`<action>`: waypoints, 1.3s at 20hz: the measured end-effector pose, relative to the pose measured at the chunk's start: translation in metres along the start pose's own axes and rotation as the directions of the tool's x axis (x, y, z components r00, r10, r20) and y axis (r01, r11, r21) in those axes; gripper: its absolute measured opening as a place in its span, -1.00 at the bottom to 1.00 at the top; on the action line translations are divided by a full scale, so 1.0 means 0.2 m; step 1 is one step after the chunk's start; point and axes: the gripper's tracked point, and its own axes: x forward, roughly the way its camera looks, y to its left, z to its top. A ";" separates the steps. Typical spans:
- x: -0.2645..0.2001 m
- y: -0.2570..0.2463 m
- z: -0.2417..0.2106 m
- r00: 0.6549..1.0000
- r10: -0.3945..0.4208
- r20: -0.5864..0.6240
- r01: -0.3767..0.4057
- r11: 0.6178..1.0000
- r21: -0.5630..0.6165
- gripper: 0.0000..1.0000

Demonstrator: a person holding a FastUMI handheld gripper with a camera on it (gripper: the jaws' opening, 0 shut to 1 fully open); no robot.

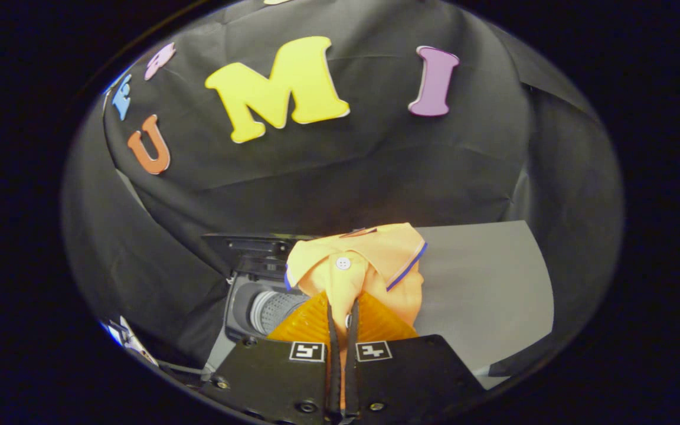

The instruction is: Put the clothes into the washing machine and then close the washing machine lid.

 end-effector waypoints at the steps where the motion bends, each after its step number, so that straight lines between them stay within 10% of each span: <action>1: -0.01 0.09 0.00 1.000 0.015 0.000 -0.015 1.000 -0.004 -0.87; 16: 0.26 1.08 -0.13 0.990 0.134 -0.045 -0.136 0.990 -0.041 -0.88; 26: 0.76 1.11 -0.47 0.980 0.058 -0.189 -0.062 0.998 -0.019 -0.87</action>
